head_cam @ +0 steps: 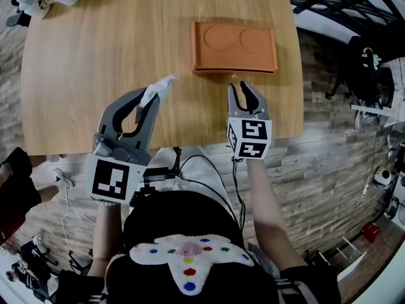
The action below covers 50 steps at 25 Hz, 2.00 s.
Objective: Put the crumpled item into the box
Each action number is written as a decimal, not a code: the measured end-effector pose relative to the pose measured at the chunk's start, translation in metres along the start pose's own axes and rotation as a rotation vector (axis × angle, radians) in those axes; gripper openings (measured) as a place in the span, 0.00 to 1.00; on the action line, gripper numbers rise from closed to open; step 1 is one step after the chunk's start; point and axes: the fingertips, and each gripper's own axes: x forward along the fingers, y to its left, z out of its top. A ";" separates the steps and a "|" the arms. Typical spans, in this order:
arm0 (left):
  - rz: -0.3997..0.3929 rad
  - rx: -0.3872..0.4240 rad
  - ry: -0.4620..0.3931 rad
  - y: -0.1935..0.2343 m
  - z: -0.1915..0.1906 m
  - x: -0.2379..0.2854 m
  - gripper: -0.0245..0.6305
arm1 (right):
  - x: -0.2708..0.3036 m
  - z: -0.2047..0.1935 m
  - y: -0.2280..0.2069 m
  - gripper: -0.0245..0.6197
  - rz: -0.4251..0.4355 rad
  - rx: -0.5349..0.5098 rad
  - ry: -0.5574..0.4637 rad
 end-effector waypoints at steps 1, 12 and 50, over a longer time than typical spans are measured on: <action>0.004 -0.003 0.002 0.001 -0.001 0.001 0.11 | 0.004 -0.002 -0.002 0.20 -0.002 -0.006 0.010; 0.036 -0.015 0.028 0.005 -0.007 0.007 0.11 | 0.039 -0.025 -0.017 0.20 -0.007 -0.003 0.083; -0.052 0.002 0.038 -0.018 -0.016 0.002 0.11 | -0.001 -0.060 -0.003 0.17 -0.034 0.087 0.116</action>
